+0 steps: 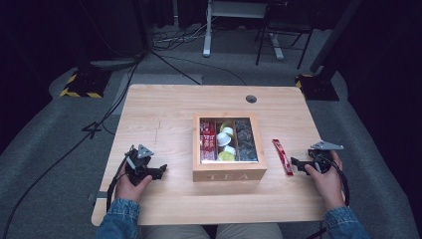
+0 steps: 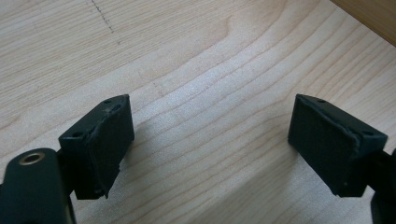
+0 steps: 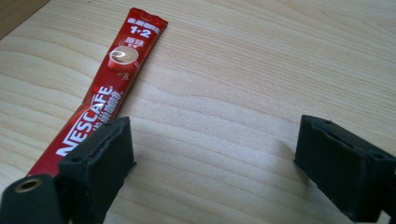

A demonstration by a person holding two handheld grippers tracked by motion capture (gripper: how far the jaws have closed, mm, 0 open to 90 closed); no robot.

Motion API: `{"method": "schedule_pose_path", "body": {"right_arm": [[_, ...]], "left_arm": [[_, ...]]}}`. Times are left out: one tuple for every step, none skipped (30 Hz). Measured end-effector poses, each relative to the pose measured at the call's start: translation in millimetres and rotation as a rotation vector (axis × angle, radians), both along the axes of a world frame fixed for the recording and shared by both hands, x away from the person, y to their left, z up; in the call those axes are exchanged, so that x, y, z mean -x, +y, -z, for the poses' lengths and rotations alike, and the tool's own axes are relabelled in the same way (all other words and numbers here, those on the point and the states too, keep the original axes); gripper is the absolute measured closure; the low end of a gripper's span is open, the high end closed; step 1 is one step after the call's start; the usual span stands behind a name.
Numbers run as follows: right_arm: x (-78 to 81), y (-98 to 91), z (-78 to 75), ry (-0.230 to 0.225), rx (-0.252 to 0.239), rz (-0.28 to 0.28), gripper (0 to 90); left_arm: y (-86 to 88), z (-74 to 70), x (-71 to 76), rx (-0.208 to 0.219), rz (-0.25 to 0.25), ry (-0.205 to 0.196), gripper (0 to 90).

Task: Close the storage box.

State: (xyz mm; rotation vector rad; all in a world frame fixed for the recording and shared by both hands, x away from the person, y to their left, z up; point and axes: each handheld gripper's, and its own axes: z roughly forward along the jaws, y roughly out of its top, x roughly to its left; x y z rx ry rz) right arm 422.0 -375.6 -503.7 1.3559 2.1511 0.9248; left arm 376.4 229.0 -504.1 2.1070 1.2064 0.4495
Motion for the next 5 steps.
{"method": "schedule_pose_path", "body": {"right_arm": [[-0.1, 0.0, 0.1, 0.001, 0.001, 0.008, 9.9], [0.0, 0.0, 0.1, 0.003, 0.001, 0.012, 9.8], [0.1, 0.1, 0.1, 0.003, 0.0, 0.014, 9.6], [0.2, 0.1, 0.2, 0.002, 0.001, 0.016, 9.4], [0.5, 0.2, 0.3, 0.002, 0.001, 0.023, 9.1]], "left_arm": [[0.0, 0.1, -0.1, 0.001, 0.001, 0.001, 14.5], [0.0, 0.2, -0.2, 0.0, 0.0, -0.002, 14.5], [0.0, 0.0, -0.1, 0.0, 0.001, 0.001, 14.4], [0.0, -0.1, 0.0, -0.001, 0.002, 0.002, 14.4], [0.0, -0.2, 0.1, -0.003, 0.0, 0.002, 14.4]]}}
